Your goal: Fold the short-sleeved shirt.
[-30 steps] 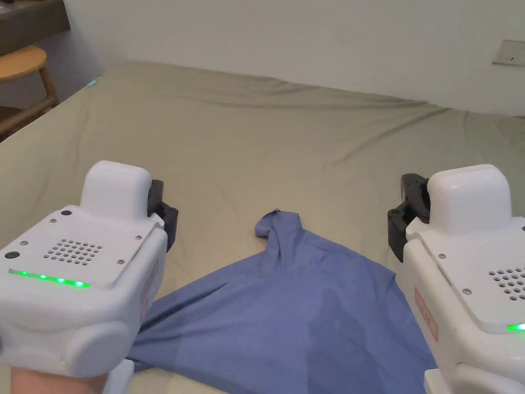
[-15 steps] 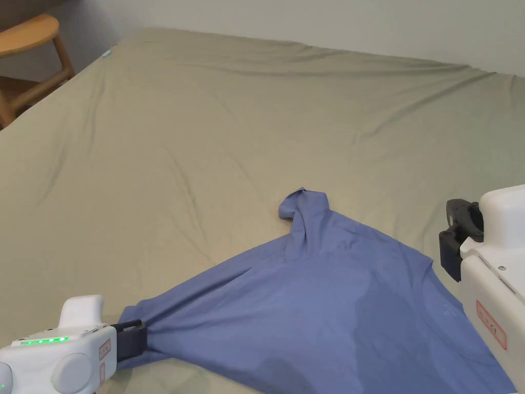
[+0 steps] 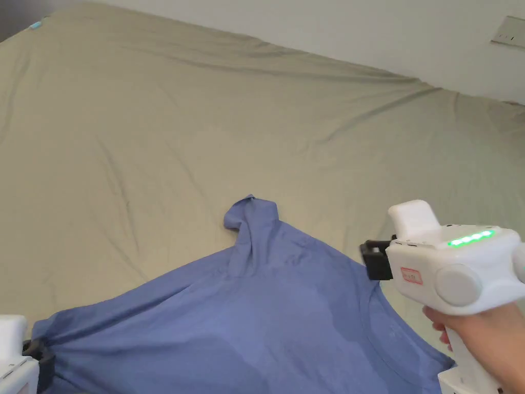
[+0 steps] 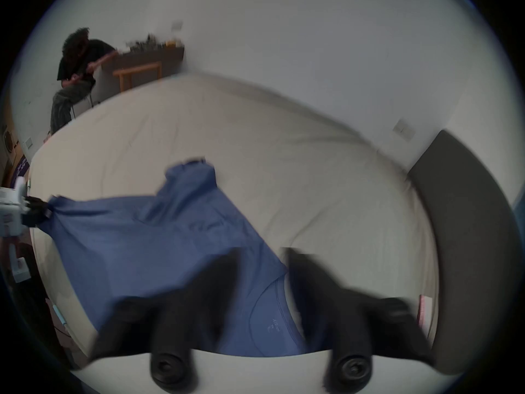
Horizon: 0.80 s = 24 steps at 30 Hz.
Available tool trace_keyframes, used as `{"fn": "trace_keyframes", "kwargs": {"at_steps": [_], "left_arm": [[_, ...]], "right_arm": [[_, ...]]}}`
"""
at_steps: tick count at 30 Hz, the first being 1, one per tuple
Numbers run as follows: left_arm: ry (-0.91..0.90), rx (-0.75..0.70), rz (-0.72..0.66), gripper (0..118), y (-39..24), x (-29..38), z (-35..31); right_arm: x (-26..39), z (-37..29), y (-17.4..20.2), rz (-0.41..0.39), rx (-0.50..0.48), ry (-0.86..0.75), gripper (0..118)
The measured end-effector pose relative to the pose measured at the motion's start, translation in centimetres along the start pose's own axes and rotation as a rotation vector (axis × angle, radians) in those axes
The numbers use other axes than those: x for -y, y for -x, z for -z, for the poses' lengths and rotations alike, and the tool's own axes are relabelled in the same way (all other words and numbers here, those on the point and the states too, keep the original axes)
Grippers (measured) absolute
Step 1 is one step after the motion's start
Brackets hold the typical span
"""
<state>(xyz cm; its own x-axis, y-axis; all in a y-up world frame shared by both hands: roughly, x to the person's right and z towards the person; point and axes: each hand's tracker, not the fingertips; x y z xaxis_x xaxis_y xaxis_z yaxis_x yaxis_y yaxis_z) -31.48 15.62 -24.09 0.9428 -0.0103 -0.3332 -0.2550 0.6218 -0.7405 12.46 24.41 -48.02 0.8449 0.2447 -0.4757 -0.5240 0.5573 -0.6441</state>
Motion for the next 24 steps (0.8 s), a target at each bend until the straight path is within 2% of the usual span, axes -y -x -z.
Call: {"fn": "trace_keyframes", "kwargs": {"at_steps": [1, 6, 10, 12, 15, 16, 17, 18, 19, 22, 24], "left_arm": [[0.002, 0.010, -0.007, 6, 0.2, -0.2, -0.6], [-0.022, 0.018, -0.005, 6, -0.3, -0.8, -2.9], [-0.028, 0.009, 0.016, 6, -1.0, -1.3, -3.4], [-0.025, 0.004, 0.028, 6, -1.2, -1.5, -3.3], [-0.028, -0.004, 0.047, 6, -1.5, -1.7, -3.3], [-0.030, -0.004, 0.054, 6, -1.5, -1.8, -3.3], [-0.034, -0.002, 0.056, 6, -1.5, -1.8, -3.3], [-0.037, -0.001, 0.055, 6, -1.5, -1.9, -3.3], [-0.035, -0.001, 0.056, 6, -1.5, -1.9, -3.3], [-0.038, 0.006, 0.031, 6, -1.2, -2.1, -3.5], [-0.046, 0.014, 0.024, 6, -1.1, -2.4, -3.7]], "right_arm": [[0.1, 2.5, -0.7, 0.003, -0.029, 0.066, 113], [1.6, 11.3, -2.7, 0.093, -0.019, 0.173, 115], [2.1, 14.7, -3.5, 0.106, -0.021, 0.249, 111], [2.2, 14.7, -3.3, 0.098, -0.049, 0.251, 98], [1.5, 13.7, -2.9, 0.104, -0.164, 0.227, 41], [1.3, 13.6, -2.5, 0.096, -0.196, 0.224, 30], [1.3, 13.5, -2.1, 0.078, -0.218, 0.222, 24], [1.2, 13.5, -1.8, 0.065, -0.223, 0.221, 24], [1.1, 13.3, -1.5, 0.060, -0.201, 0.216, 7], [0.8, 12.3, -1.8, 0.073, -0.161, 0.205, 6], [0.7, 10.0, -2.1, 0.057, -0.139, 0.114, 6]]}}
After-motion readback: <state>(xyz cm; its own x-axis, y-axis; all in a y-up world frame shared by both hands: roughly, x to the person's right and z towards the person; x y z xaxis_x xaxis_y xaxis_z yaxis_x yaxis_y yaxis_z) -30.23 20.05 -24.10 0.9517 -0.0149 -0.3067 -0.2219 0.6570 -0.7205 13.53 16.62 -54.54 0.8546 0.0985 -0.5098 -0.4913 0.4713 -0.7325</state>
